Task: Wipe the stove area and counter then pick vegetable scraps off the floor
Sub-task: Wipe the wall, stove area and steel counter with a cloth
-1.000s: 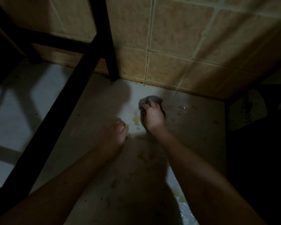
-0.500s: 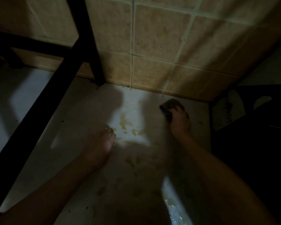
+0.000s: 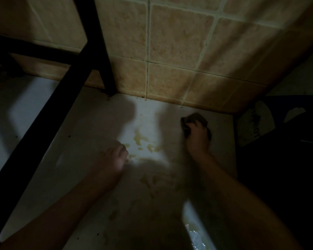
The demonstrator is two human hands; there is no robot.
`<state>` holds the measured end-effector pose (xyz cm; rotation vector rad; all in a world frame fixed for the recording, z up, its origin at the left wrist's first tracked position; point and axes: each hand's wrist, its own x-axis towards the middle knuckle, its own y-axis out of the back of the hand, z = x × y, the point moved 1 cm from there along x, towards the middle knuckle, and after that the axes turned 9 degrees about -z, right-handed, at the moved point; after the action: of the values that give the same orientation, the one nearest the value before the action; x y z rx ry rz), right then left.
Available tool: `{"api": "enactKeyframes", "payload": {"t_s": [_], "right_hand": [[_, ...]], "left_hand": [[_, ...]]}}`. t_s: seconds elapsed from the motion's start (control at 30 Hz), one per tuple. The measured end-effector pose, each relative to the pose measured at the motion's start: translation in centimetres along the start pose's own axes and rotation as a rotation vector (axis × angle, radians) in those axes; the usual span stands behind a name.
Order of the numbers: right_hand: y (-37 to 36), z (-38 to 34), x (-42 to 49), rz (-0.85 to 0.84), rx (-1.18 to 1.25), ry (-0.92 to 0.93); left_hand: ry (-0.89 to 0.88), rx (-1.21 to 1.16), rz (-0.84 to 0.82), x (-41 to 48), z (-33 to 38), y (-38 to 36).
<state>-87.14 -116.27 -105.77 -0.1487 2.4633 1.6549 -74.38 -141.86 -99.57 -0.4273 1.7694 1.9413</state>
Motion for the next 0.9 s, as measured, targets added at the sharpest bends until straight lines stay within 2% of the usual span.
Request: {"api": "enactKeyframes", "payload": {"t_s": [0.23,0.37,0.5,0.63,0.7,0.9], "right_hand": [[-3.0,-10.2,2.2,-0.168,-0.042,0.299],[-4.2,-11.5,-0.1,-0.278,-0.204,0.586],[-4.5,-9.5,-2.2,-0.283,-0.249,0.667],[-3.6,-5.0,-3.9,-0.212,-0.170,0.543],[-2.8,-2.3,-4.3,-0.194,-0.120,0.395],[1.0,5.3,-5.9,-0.020,0.020,-0.048]], "left_hand": [[0.174,-0.060,-0.036,-0.8,-2.4,-0.2],[0.203,-0.029,-0.012,-1.4,-3.1,-0.1],[0.178,-0.024,0.013,-1.6,-2.2,0.2],[0.112,0.051,0.008,-1.7,-1.2,0.7],[0.094,0.095,0.005,-1.8,-0.7,0.8],[0.052,-0.047,0.119,-1.8,0.2,1.3]]}}
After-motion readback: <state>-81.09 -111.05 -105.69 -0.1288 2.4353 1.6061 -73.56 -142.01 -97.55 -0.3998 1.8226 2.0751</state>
